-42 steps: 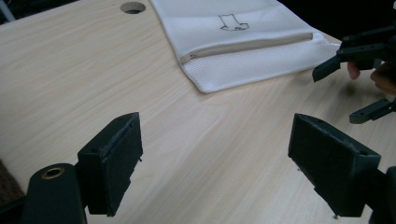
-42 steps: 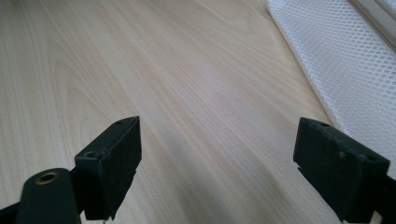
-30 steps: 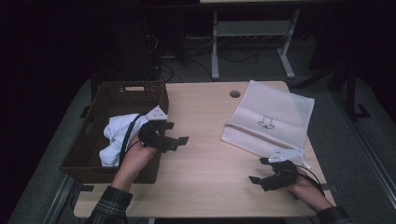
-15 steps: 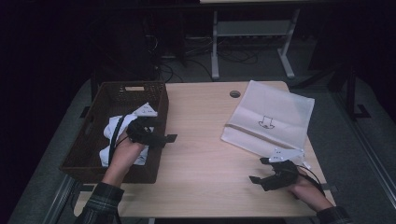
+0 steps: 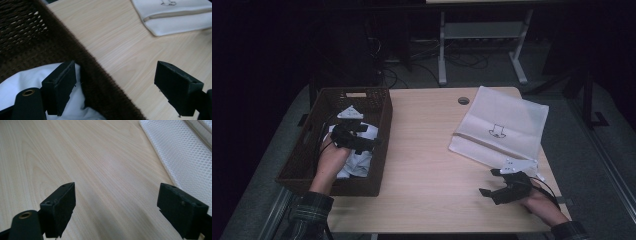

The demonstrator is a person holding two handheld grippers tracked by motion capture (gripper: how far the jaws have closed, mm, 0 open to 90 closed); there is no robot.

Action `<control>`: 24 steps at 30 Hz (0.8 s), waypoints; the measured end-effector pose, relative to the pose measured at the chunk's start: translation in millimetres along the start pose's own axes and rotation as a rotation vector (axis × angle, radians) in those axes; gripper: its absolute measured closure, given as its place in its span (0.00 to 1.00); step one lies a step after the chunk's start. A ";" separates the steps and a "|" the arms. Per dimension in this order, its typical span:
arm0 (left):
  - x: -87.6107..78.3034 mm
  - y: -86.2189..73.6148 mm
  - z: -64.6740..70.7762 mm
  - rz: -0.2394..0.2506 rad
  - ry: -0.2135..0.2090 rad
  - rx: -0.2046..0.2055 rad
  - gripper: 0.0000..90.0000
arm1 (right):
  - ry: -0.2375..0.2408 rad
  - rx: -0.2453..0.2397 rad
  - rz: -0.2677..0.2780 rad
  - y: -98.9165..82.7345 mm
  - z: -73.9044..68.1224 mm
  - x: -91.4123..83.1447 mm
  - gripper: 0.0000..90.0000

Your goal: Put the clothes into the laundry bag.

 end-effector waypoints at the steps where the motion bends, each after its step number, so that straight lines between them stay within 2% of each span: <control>1: -0.5 -1.4 -3.4 -0.001 0.003 -0.007 0.19 | 0.000 0.000 0.000 0.0 0.0 0.1 0.16; 5: -3.2 -6.8 -17.7 -0.009 0.026 -0.041 0.19 | -0.001 0.000 -0.001 -0.1 0.1 0.3 0.16; 12: -5.4 -15.9 -43.0 -0.039 0.082 -0.073 0.19 | 0.000 0.000 -0.002 -0.3 0.2 0.5 0.16; 16: -4.9 -20.9 -57.1 -0.052 0.097 -0.102 0.19 | 0.000 -0.001 -0.003 -0.4 0.2 0.6 0.16; 24: 5.5 -31.4 -78.7 -0.108 0.133 -0.124 0.19 | 0.000 -0.001 -0.004 -0.6 0.3 0.8 0.16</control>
Point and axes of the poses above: each handheld gripper's, and its own axes: x roughly forward along the jaws, y roughly out of its top, z roughly to its right, the point moved 10 cm from there along x, roughly forward along the jaws, and after that the axes turned 14 degrees about -z, right-handed, at the moved point
